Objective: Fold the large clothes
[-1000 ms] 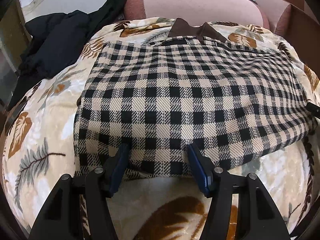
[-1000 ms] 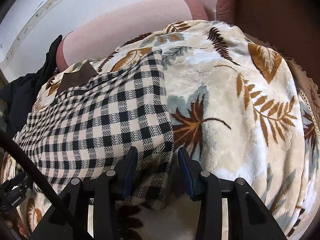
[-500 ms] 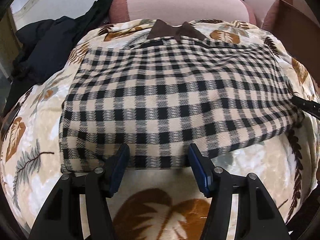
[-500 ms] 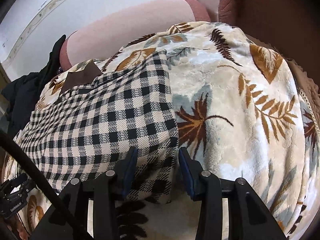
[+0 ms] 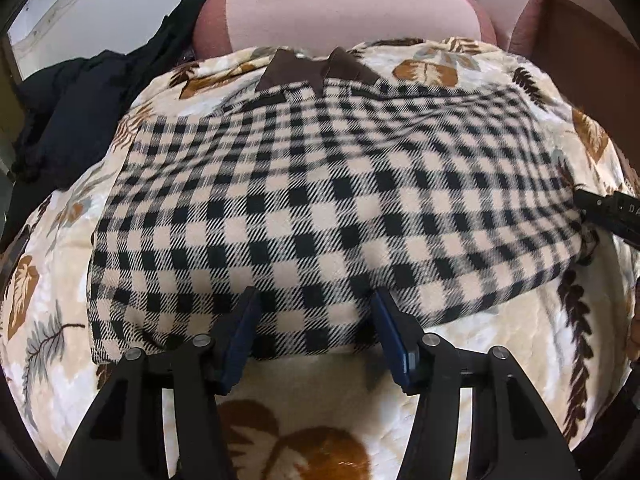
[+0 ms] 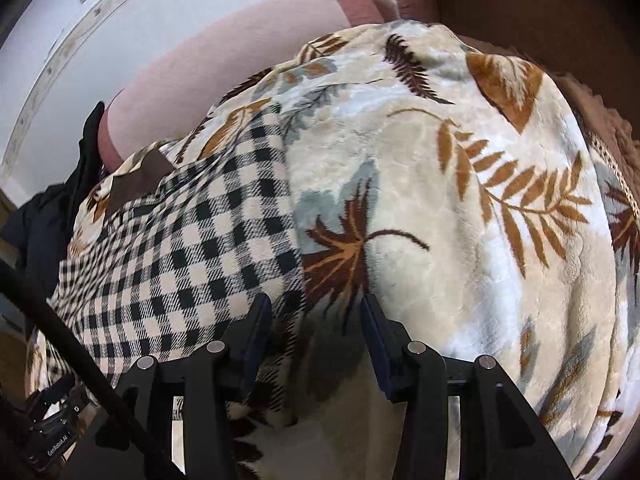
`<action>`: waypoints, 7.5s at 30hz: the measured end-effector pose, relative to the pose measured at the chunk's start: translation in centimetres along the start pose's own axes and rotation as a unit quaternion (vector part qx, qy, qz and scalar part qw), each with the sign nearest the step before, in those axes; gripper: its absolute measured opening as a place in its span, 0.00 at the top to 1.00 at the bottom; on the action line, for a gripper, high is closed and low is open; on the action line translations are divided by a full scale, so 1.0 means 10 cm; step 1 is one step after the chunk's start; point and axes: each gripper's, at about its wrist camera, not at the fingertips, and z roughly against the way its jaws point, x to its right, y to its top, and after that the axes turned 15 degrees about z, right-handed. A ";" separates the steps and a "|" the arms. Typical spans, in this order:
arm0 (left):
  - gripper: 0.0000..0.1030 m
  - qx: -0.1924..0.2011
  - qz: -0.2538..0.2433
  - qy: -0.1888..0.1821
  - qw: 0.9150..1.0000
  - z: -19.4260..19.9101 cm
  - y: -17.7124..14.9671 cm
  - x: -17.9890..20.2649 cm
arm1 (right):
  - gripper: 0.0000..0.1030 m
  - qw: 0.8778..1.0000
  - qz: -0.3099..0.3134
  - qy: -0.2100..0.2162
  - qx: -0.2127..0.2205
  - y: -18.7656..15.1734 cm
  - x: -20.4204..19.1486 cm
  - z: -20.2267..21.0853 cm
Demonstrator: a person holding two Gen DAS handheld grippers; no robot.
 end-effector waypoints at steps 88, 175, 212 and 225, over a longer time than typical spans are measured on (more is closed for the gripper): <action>0.87 -0.037 0.263 -0.234 0.935 -0.35 1.55 -1.78 | 0.92 0.873 0.462 0.077 0.134 -0.61 -3.84 0.29; 0.50 -0.039 0.054 -0.127 0.990 -0.12 0.86 0.86 | 0.60 0.985 0.048 0.141 0.087 0.46 -0.10 0.17; 0.39 0.009 0.002 -0.086 0.996 0.07 0.41 0.92 | 0.75 0.984 0.020 0.164 0.071 0.58 -0.10 -0.03; 0.39 -0.029 0.045 -0.079 0.995 -0.59 1.31 0.88 | 0.76 0.994 -0.008 0.102 0.028 0.95 0.21 -0.66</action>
